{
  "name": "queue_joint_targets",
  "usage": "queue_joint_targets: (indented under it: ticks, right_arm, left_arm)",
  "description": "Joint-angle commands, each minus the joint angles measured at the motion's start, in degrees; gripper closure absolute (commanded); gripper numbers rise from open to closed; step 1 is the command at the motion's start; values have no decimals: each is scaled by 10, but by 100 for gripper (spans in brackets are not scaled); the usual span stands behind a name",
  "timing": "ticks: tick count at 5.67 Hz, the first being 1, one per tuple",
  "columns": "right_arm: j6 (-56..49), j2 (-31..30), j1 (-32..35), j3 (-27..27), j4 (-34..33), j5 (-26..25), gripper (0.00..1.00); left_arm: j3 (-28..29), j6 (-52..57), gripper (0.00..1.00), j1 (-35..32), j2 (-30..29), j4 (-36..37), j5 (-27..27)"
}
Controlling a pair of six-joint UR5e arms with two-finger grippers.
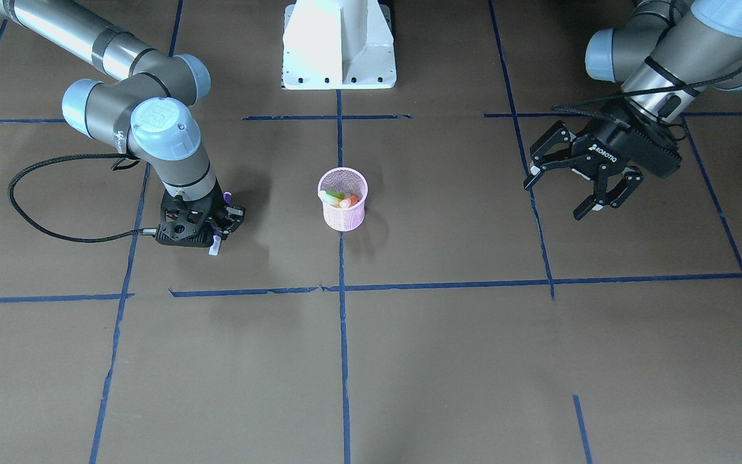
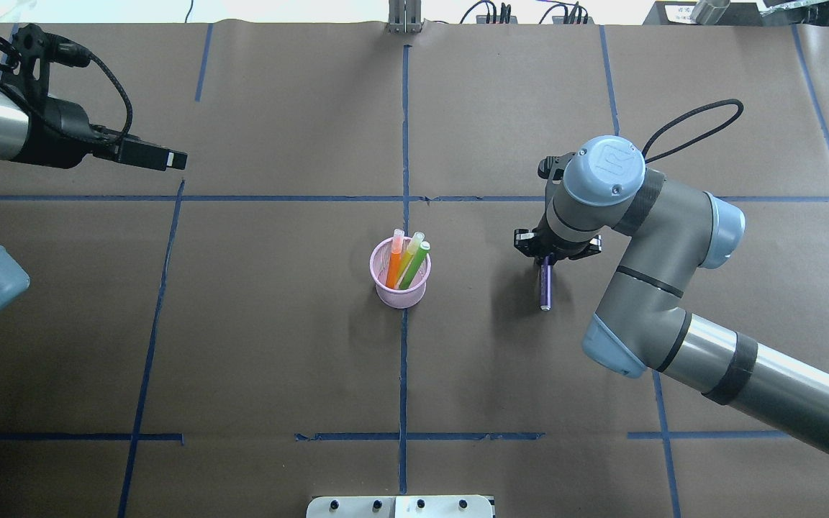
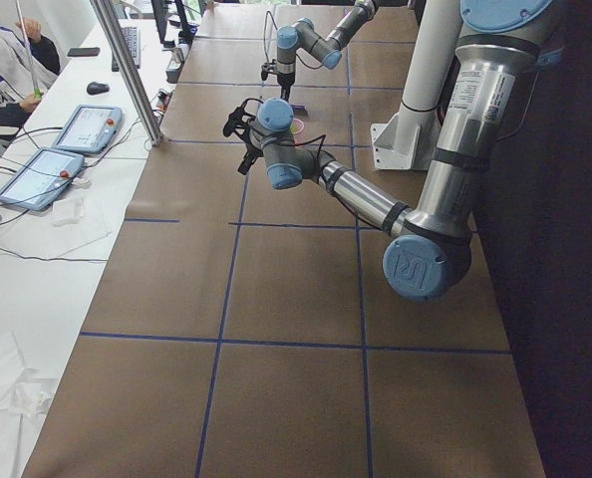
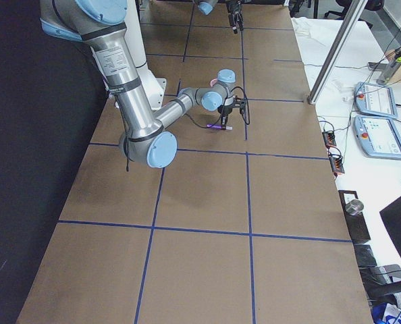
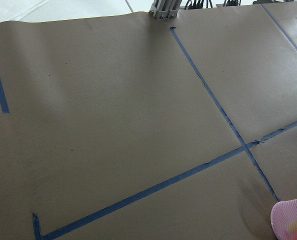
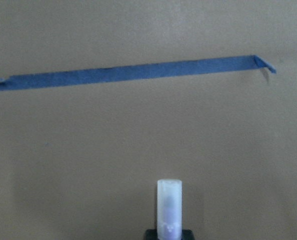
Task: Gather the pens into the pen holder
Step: 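Close the right gripper on the purple marker and lift it, then carry the upright purple marker with the right gripper over the pen holder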
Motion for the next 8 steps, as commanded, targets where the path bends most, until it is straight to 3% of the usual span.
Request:
queue_joint_targets:
  ticks: [1,2,3,4,5,6,7,8]
  right_arm:
    - [1,10,3,1,2,2,100]
    - [4,36,22,22,2,-4,100]
    - [9,43,33,77,2,-20,100]
    - [9,58,30,128,5,-94,100]
    - [11,62,18,163,74,-162,100]
    - [5,47,-24,170,174,-283,100]
    - [2,40,-76,166,244,-366,100]
    - [-4,42,-137,164,249,-471,100]
  left_arm:
    - [1,0,0,0,2,-1,0]
    - [0,1,0,0,3,-1,0]
    - [1,1,0,0,3,0,0]
    - [2,2,0,0,3,2,1]
    - [8,2,0,2,3,3,1]
    - [13,3,0,3,1,3,2]
    - [18,36,0,1,1,4,2]
    - [27,41,0,1,1,4,2]
